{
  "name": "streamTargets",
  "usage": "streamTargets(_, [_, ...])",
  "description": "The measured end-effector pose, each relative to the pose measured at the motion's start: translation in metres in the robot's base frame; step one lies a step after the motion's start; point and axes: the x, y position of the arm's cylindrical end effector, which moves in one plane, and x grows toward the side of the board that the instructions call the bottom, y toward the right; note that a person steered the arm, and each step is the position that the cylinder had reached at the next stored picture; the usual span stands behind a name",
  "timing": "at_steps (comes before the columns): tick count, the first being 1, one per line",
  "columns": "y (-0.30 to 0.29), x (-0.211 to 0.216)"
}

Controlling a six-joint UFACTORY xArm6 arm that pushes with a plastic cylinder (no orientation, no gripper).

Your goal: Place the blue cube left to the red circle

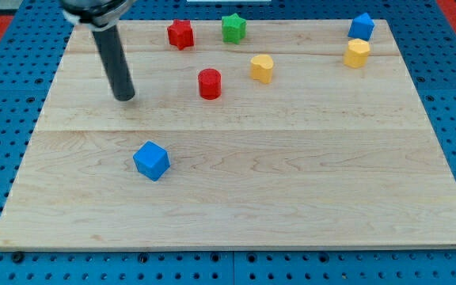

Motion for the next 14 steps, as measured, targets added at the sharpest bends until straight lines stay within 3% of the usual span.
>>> streamTargets(7, [-0.007,0.163])
streamTargets(10, [0.044,0.164])
streamTargets(14, [0.053,0.131])
